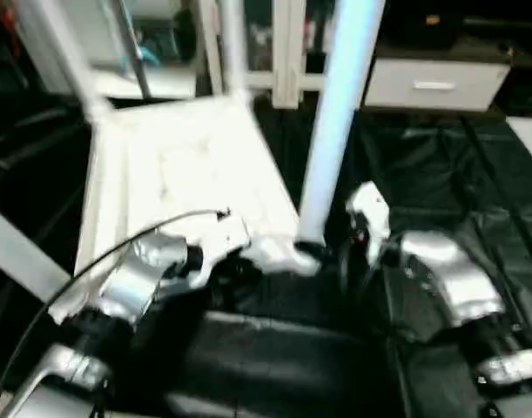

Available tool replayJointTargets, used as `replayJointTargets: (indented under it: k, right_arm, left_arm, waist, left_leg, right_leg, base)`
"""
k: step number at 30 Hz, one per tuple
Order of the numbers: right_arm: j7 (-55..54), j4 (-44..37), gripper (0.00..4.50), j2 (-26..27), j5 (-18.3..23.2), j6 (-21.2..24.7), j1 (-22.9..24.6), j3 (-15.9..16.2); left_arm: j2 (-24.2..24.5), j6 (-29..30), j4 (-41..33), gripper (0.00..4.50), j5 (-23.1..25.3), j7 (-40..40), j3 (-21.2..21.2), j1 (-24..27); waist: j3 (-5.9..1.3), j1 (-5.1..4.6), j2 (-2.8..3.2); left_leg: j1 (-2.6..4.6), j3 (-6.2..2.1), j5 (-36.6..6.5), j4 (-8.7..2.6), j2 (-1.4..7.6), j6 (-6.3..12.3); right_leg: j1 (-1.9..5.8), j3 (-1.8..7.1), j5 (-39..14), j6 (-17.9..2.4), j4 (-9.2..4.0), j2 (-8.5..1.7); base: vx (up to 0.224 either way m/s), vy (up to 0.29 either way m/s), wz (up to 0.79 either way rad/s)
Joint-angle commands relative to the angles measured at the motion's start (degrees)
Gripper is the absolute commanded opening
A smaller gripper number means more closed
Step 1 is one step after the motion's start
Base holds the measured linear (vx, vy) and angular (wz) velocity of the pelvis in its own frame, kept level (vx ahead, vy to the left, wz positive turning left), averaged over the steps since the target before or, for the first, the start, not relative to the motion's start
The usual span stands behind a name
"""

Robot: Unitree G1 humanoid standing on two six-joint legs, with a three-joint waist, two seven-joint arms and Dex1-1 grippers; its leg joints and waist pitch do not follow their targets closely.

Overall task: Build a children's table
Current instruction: Rotate leg to tighten

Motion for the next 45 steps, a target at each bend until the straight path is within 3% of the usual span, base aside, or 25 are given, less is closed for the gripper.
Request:
replayJointTargets:
  k: [1, 2, 4, 8, 15, 19, 22, 29, 34, 35, 38, 45]
  right_arm:
    - [2.2, -1.4, 4.17, -1.4, 0.2, 1.1, 0.6, 0.3]
    - [4.8, -2.7, 4.17, -2.9, 0.2, 1.7, 0.8, 1.0]
    - [6.3, -3.4, 4.17, -3.8, -0.2, 1.5, 1.0, 2.0]
    - [7.0, -3.6, 4.17, -3.9, -1.4, 1.4, 1.2, 3.0]
    - [5.1, -2.5, 4.17, -0.9, -1.2, 1.1, -0.2, 1.9]
    - [4.7, -2.1, 4.17, -0.1, -0.6, 0.0, -0.3, 1.4]
    - [5.3, -2.1, 3.91, -0.1, -1.0, -0.3, 0.2, 1.5]
    - [6.2, -2.9, 3.24, 0.1, -1.0, 0.2, 0.8, 1.6]
    - [7.3, -1.4, 2.92, 0.3, -1.1, 0.0, -0.3, 2.0]
    - [7.5, -1.1, 2.71, 0.4, -1.2, 0.0, -0.4, 2.1]
    - [8.2, -0.5, 2.6, 0.7, -1.4, -0.1, -0.5, 2.6]
    - [7.2, 1.8, 2.39, 2.2, -1.8, -0.9, -0.7, 2.5]
  left_arm:
    - [-0.1, -0.1, -0.9, 0.0, -1.6, -1.9, -1.0, 0.8]
    - [0.3, 0.0, -1.1, 0.0, -1.5, -2.2, -0.8, 0.6]
    - [0.8, -0.3, -1.3, 0.0, -1.4, -2.1, -0.6, 0.7]
    - [1.1, 0.4, -2.8, 0.0, -1.9, -1.9, -0.3, 1.7]
    - [0.8, 1.4, -4.6, 0.0, -2.2, -1.5, -0.2, 2.8]
    - [0.8, 1.1, -3.8, 0.0, -2.1, -1.3, -0.2, 2.7]
    - [0.8, 1.3, -4.1, 0.0, -2.1, -1.2, -0.1, 2.8]
    - [0.7, 1.7, -4.5, 0.0, -2.1, -0.9, -0.1, 3.7]
    - [0.9, 2.0, -4.9, 0.0, -2.2, -0.5, 0.2, 4.2]
    - [1.0, 2.0, -5.0, 0.0, -2.3, -0.4, 0.3, 4.3]
    - [1.2, 2.6, -5.9, 0.0, -2.5, -0.2, 0.7, 4.9]
    - [1.6, 3.1, -6.7, 0.0, -2.8, -0.1, 1.2, 5.7]
  waist:
    - [-3.31, 0.02, -1.04]
    - [-3.27, -0.1, -1.9]
    - [-3.26, 0.14, -1.8]
    - [-3.21, -0.06, -2.26]
    - [-3.5, 0.05, -1.91]
    - [-3.48, 0.13, -2.13]
    - [-3.48, 0.02, -1.96]
    - [-3.61, 0.04, -2.7]
    - [-3.55, 0.04, -2.71]
    - [-3.52, 0.06, -3.35]
    - [-3.49, -0.01, -3.32]
    - [-3.56, -0.37, -3.13]
  left_leg:
    - [-0.66, 0.06, -3.1, -3.84, 2.1, 6.94]
    - [-0.75, 0.22, -3.4, -3.84, 2.04, 6.63]
    - [-0.79, 0.01, -2.8, -3.86, 2.01, 6.16]
    - [-0.93, 0.07, -2.3, -3.77, 1.87, 5.81]
    - [-0.94, 0.03, 0.8, -3.51, 1.83, 6.78]
    - [-0.88, 0.07, 0.6, -3.5, 1.83, 7.04]
    - [-0.86, 0.07, 0.2, -3.49, 1.81, 6.62]
    - [-0.94, 0.09, 1.6, -3.37, 1.82, 7.46]
    - [-0.92, 0.09, 1.5, -3.35, 1.78, 7.62]
    - [-1.07, 0.04, 1.3, -3.4, 1.8, 7.72]
    - [-0.92, 0.09, 1.3, -3.4, 1.86, 7.78]
    - [-1.0, 0.02, 1.3, -3.34, 1.75, 7.76]
  right_leg:
    - [4.25, 1.69, -6.1, -17.9, -3.16, -3.4]
    - [4.19, 1.71, -7.2, -17.3, -3.36, -3.41]
    - [4.18, 1.79, -8.8, -16.2, -3.26, -3.6]
    - [4.13, 1.8, -9.0, -15.8, -3.28, -3.52]
    - [4.2, 1.67, -3.5, -17.1, -2.61, -3.39]
    - [4.24, 1.68, -3.6, -17.3, -2.6, -3.45]
    - [4.27, 1.68, -4.7, -17.0, -2.71, -3.41]
    - [4.39, 1.68, -3.5, -17.0, -2.41, -3.46]
    - [4.28, 1.65, -5.1, -16.5, -2.48, -3.47]
    - [4.42, 1.65, -5.8, -16.3, -2.43, -3.58]
    - [4.15, 1.58, -6.4, -16.1, -2.52, -3.5]
    - [4.29, 1.59, -5.9, -16.4, -2.46, -3.55]
  base:
    - [0.0, 0.0, 0.0]
    - [0.0, 0.0, 0.0]
    - [0.0, 0.0, 0.0]
    - [0.0, 0.0, 0.0]
    - [0.0, 0.0, 0.0]
    - [0.0, 0.0, 0.0]
    - [0.0, 0.0, 0.0]
    - [0.0, 0.0, 0.0]
    - [0.0, 0.0, 0.0]
    - [0.0, 0.0, 0.0]
    - [0.0, 0.0, 0.0]
    - [0.0, 0.0, 0.0]
